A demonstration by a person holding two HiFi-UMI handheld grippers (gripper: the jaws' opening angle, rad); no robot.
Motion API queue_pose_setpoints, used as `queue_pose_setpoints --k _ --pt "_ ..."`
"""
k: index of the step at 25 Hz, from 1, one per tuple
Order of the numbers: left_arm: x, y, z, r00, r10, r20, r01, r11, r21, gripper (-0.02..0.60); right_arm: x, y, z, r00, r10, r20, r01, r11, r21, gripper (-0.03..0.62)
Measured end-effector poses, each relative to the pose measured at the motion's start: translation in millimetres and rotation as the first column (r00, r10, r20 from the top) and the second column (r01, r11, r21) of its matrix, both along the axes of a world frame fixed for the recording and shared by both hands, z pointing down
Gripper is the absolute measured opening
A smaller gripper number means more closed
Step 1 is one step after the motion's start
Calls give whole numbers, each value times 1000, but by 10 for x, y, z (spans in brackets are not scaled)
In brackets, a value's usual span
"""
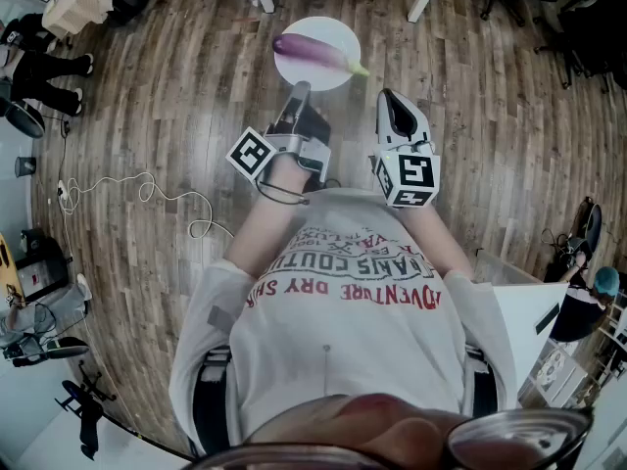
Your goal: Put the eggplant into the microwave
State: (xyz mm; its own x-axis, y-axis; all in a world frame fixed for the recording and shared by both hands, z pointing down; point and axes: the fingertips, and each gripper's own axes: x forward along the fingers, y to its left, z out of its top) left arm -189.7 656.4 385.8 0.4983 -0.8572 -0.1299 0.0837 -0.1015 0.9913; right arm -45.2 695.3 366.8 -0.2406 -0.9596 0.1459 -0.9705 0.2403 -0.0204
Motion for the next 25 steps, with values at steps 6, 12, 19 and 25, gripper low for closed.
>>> queue_pose_setpoints --k 6,12,19,25 --pt "13 -7 -9 1000 9 -4 -9 1000 3 31 -1 -4 6 1000 2 3 -2 1000 0 26" --pt "27 -8 -31 1000 11 -6 -11 1000 4 31 8 4 -4 1000 1 1 -1 1000 0 26" --pt "92 -17 -2 1000 6 -14 -6 1000 1 31 129 9 66 999 18 38 -18 1000 -9 26" --pt "150 -140 139 1000 7 -12 -8 1000 -23 31 181 -104 272 999 17 39 -14 998 -56 26"
